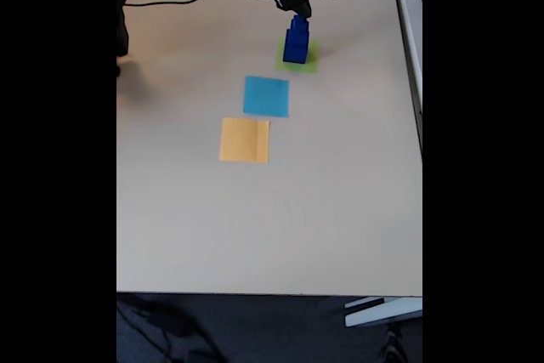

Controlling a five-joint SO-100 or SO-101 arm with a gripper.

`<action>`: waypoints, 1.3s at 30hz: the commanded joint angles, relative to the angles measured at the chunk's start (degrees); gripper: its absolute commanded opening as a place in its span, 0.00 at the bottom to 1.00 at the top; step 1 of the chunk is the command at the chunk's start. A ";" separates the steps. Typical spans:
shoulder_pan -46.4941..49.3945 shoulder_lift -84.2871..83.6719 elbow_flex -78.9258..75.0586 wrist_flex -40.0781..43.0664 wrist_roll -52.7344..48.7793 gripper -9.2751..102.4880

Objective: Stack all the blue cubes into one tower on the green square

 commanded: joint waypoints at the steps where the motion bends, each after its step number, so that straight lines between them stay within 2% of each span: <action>1: -0.35 5.98 -0.53 0.00 0.53 0.08; 14: 0.44 4.92 -4.48 -0.88 -0.88 0.08; 25: 1.58 2.46 -13.10 -4.48 -7.91 0.08; 35: 1.85 3.96 -13.01 3.16 -5.89 0.08; 39: 1.76 8.17 -7.38 3.96 -4.31 0.08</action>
